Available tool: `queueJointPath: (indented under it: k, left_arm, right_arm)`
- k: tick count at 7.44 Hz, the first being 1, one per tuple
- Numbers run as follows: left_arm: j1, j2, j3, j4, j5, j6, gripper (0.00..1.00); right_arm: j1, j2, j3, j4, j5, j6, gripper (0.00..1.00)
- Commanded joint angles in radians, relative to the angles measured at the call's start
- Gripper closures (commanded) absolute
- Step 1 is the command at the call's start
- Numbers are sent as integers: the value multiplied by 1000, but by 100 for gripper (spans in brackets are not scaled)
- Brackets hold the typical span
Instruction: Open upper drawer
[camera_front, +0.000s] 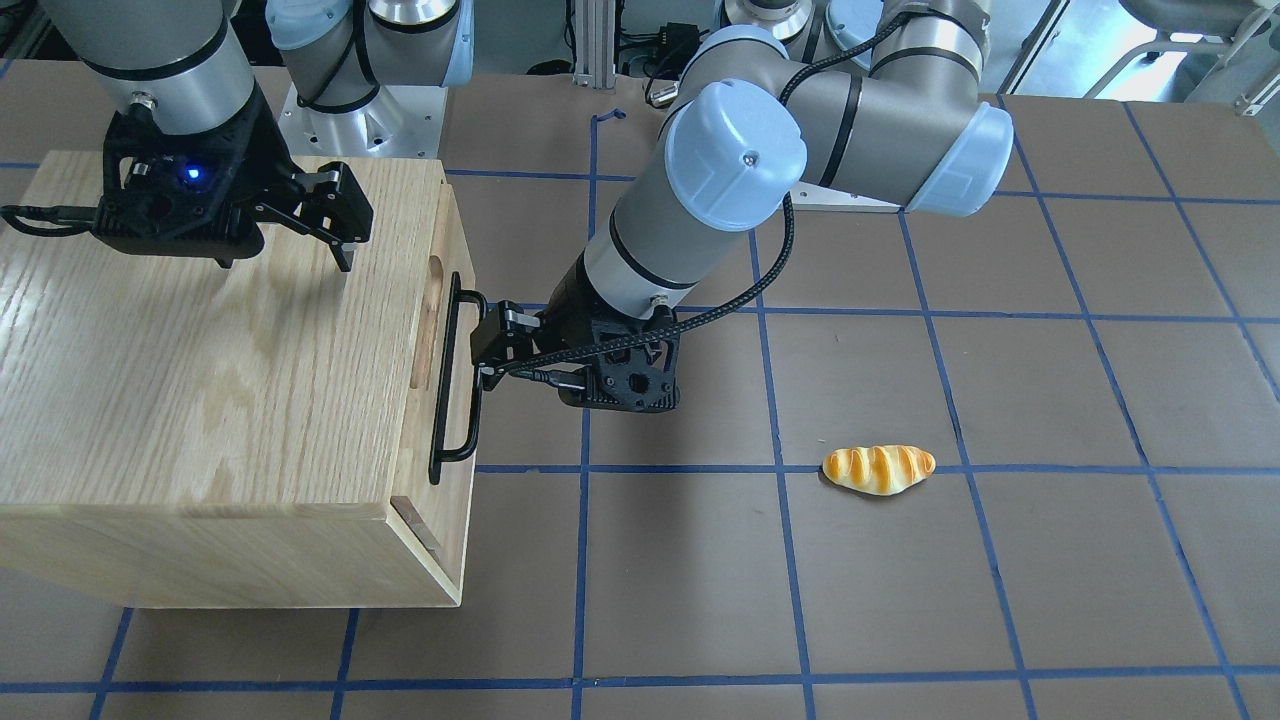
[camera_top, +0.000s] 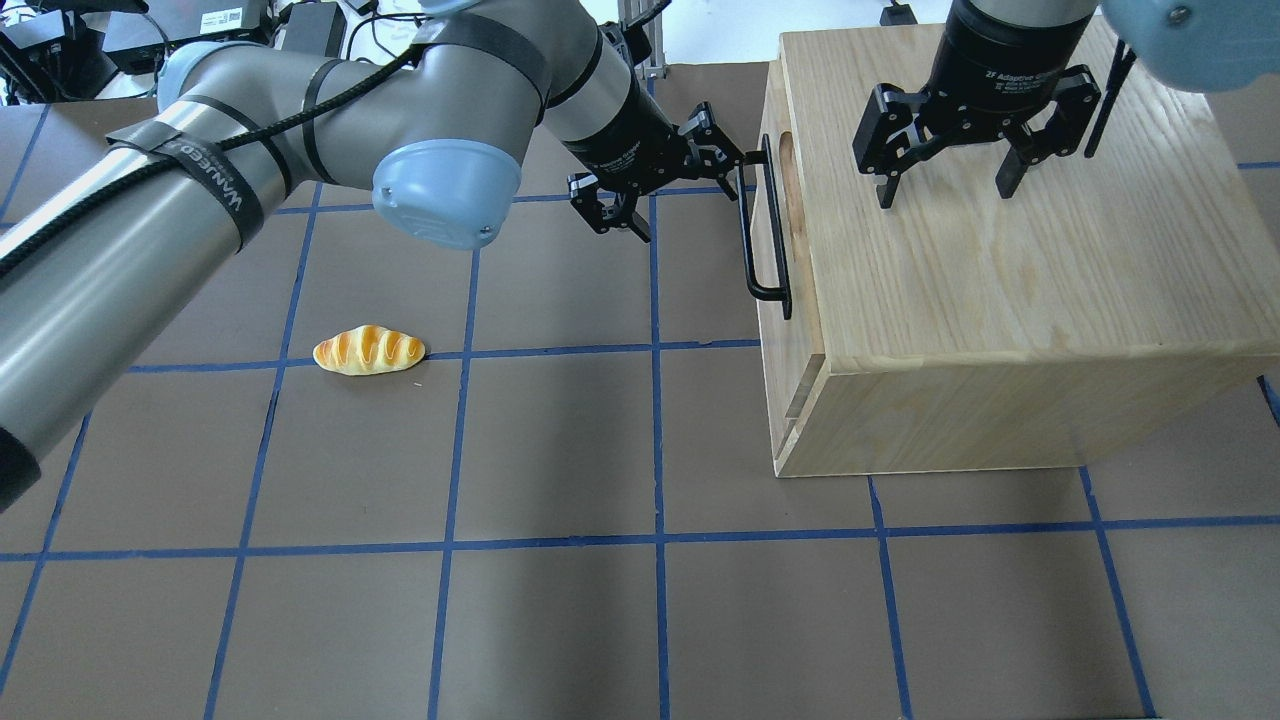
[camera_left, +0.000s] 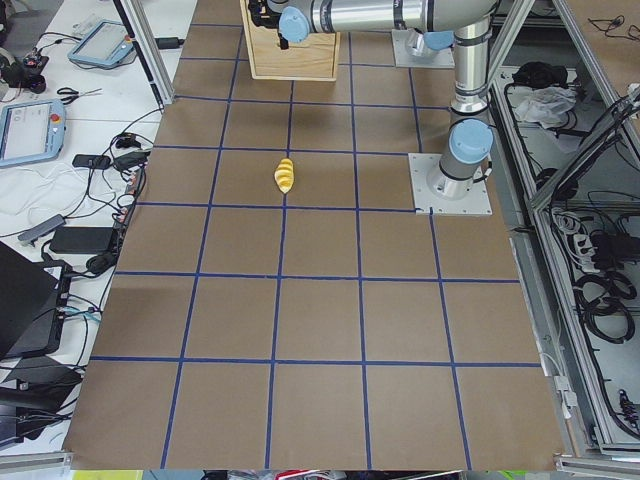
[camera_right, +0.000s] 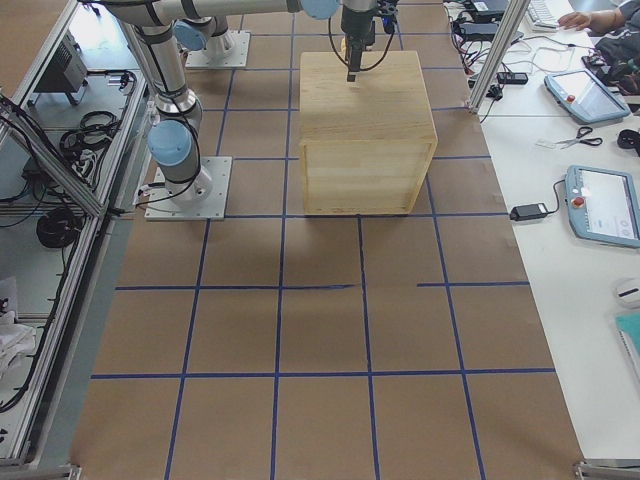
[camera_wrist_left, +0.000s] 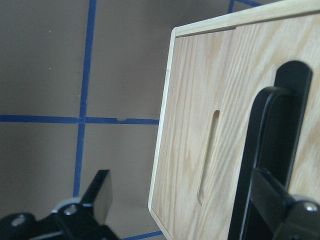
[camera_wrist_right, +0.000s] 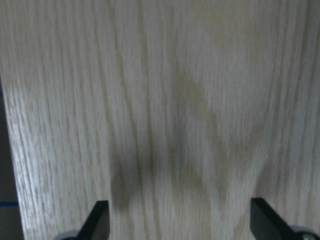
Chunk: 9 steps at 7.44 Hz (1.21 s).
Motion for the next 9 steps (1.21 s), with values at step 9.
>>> queueJointPath:
  k: [9]
  left_arm:
    - [-18,-33,-24,45,-56,-12,0]
  right_arm:
    - [-1,0,0,0,0,0,0]
